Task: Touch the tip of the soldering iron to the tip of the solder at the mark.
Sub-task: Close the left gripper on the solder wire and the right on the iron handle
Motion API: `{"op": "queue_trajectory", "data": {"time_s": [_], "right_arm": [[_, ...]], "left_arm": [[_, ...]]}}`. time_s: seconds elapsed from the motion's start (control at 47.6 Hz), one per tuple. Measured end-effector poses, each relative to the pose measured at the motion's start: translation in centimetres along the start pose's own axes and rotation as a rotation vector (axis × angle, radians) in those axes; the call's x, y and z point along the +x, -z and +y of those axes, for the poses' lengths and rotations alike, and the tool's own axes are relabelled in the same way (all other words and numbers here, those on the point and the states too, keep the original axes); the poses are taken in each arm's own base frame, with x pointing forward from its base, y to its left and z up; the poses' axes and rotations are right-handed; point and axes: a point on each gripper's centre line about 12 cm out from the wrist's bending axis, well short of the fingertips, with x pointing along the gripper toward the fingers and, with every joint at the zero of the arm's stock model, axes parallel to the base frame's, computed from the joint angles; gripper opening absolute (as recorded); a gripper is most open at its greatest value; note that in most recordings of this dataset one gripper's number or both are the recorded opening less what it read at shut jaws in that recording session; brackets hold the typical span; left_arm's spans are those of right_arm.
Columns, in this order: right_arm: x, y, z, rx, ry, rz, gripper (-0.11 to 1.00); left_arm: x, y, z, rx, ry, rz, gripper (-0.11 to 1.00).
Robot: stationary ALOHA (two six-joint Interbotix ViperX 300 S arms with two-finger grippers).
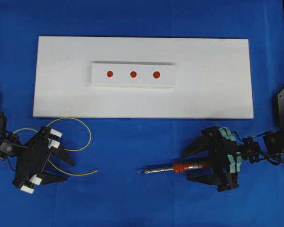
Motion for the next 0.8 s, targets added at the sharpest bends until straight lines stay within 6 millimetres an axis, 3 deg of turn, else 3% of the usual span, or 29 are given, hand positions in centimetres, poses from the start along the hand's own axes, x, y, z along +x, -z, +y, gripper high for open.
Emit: {"op": "queue_trajectory", "data": {"time_s": [0.126,0.231,0.504,0.672,0.797], "right_arm": [[0.1,0.2,-0.1,-0.003,0.003,0.007,0.25],[0.1,0.2,-0.1,-0.003,0.006,0.006,0.06],[-0.1,-0.1,0.1,0.011,0.008,0.042,0.06],[-1.1,-2.0,1.2,0.011,-0.009,0.087,0.06],[-2.2,-4.3,1.9,-0.006,-0.025,0.116,0.06]], "left_arm": [[0.1,0.3,0.0,0.002,-0.002,0.031,0.19],[0.2,0.4,0.0,0.002,-0.004,0.050,0.03],[0.5,-0.6,-0.1,0.001,-0.004,0.044,0.02],[0.3,-2.5,-0.4,-0.009,-0.002,0.049,0.02],[-0.2,-5.4,-0.8,-0.012,-0.002,0.071,0.02]]}}
